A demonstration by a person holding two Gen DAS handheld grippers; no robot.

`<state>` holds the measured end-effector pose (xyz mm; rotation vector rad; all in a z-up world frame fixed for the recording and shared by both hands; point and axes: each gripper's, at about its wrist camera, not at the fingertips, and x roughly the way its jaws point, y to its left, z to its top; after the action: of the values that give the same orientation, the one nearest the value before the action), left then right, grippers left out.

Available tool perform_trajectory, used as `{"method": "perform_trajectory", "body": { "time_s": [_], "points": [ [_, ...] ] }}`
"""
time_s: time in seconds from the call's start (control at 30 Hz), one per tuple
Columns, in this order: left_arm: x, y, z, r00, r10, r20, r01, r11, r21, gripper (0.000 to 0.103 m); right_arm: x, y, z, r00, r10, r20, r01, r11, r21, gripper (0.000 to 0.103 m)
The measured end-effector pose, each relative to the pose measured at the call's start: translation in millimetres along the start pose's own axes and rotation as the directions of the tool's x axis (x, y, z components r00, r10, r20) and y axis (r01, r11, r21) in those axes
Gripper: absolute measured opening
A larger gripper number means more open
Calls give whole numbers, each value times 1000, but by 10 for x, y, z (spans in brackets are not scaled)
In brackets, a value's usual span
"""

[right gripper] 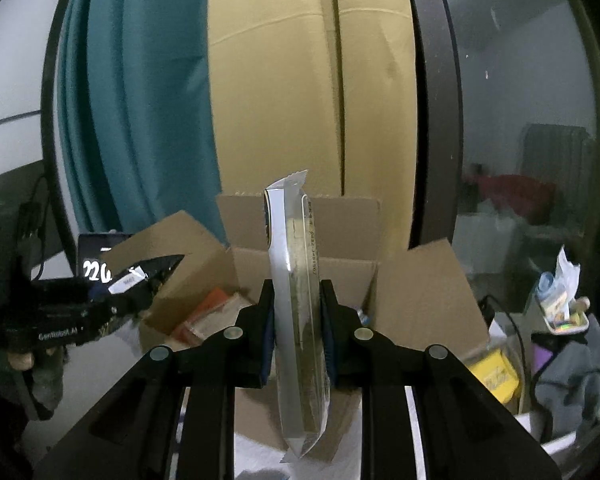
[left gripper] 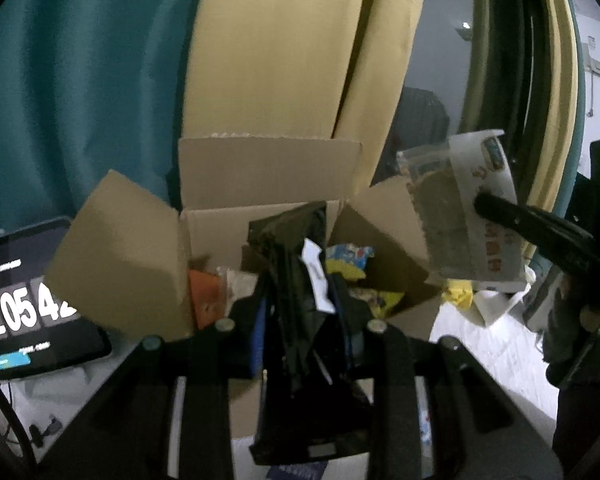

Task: Organize snacks
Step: 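Carry the bread loaf and black bag up over the cardboard box, then lower both items into the box and open both grippers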

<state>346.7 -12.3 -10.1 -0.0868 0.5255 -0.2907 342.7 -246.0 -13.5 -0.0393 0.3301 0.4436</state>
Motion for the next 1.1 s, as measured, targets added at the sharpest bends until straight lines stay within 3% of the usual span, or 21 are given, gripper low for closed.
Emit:
{"method": "perform_trajectory", "body": {
  "time_s": [0.53,0.6,0.67,0.73,0.77,1.1],
  "points": [
    [749,-102,162,998,-18,-63,18,1000,-2,29,735,-469,-77,995,-76,-58,81,993,87,22],
    [834,-126,152,997,5,-76,-4,1000,12,30,863,-491,-103,991,-101,-87,108,991,77,22],
    [892,-146,143,995,33,-92,-32,999,20,37,988,-497,-149,981,-137,-139,147,987,66,32],
    [878,-141,142,996,22,-89,-21,1000,5,67,985,-500,-178,981,-140,-133,150,986,71,46],
    [859,-136,145,996,18,-85,-18,1000,-1,72,964,-493,-185,982,-138,-127,147,987,70,49],
    [579,-143,199,999,18,-48,-19,1000,-11,73,819,-371,-190,985,-117,-128,125,991,51,50]
  ]
}}
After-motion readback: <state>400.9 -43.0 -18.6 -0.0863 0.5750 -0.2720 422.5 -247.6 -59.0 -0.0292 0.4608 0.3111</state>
